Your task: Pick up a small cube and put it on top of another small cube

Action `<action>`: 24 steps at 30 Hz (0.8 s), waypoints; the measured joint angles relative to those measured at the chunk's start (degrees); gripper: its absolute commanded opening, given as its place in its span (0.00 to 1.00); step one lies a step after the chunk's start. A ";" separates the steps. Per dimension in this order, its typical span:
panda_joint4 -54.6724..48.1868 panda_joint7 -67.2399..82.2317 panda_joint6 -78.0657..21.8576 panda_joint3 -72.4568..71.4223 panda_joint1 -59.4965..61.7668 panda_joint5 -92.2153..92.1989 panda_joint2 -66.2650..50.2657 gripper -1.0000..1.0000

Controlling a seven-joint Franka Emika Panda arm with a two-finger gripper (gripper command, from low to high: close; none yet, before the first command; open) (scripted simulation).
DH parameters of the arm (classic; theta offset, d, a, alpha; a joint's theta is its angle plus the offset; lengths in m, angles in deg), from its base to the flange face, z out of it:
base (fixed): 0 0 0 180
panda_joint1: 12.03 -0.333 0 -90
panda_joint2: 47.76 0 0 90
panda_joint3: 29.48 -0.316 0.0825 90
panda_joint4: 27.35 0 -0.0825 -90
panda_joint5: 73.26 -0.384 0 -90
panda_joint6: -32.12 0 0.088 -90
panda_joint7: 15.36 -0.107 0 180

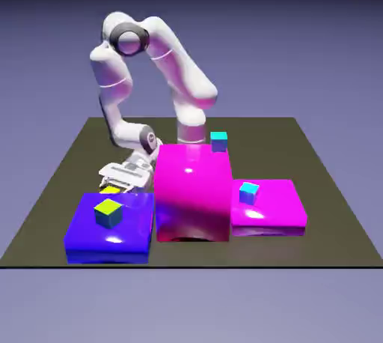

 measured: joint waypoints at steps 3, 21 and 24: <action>4.15 0.69 -0.91 3.80 0.89 4.66 3.16 0.00; -0.33 -16.88 33.14 -18.53 0.56 0.64 37.07 0.00; -0.87 -17.14 34.43 -24.75 2.73 -3.31 37.62 0.00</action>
